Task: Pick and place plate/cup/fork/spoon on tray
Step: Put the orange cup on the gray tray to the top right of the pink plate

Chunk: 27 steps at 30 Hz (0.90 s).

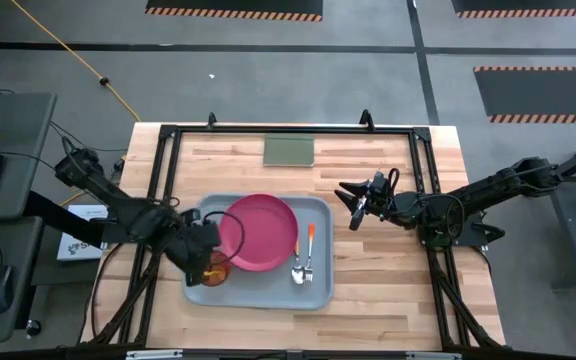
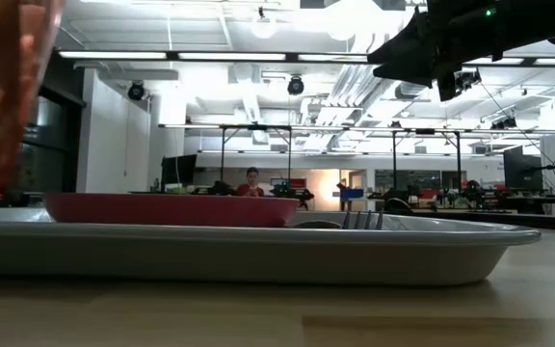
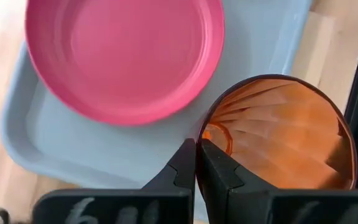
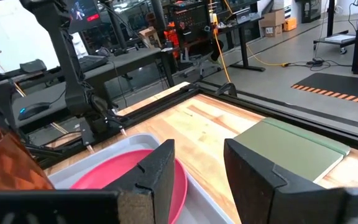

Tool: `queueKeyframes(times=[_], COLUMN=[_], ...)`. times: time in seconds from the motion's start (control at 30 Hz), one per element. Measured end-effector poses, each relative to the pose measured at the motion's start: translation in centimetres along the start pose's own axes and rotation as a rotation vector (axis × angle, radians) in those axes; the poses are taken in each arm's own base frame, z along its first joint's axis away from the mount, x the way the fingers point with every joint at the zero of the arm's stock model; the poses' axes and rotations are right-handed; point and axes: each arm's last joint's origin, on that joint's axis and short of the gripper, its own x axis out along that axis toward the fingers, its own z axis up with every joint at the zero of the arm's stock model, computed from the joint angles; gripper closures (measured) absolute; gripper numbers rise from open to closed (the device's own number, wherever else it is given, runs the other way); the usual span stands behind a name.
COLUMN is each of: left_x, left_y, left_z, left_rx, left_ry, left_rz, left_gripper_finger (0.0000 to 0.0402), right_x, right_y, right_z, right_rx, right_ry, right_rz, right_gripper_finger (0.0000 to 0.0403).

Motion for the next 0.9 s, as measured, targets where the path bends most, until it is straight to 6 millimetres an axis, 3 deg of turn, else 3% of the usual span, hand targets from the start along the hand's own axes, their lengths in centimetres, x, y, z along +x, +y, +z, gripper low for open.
queueKeyframes(times=[0.2,0.37,0.6,0.9], left_x=[-0.5,0.4,0.9,2.0], left_y=[1.4,2.6,2.6,2.4], left_z=[-2.9,-4.8,-5.6,-6.1], left_rx=[-0.105,-0.207,-0.256,-0.217], left_ry=[-0.026,-0.005,-0.032,-0.036], left_rz=[-0.018,-0.04,-0.145,-0.087], left_gripper_finger=[0.0401,0.0401,0.0401,0.0402], right_x=[0.0,0.0,0.0,0.0], right_y=[0.0,0.0,0.0,0.0], right_z=[0.0,0.0,0.0,0.0], right_rx=[0.0,0.0,0.0,-0.001], right_ry=[0.0,0.0,0.0,0.002], right_rz=[0.0,-0.001,-0.001,-0.002], right_gripper_finger=[0.0273,0.0273,0.0273,0.0273])
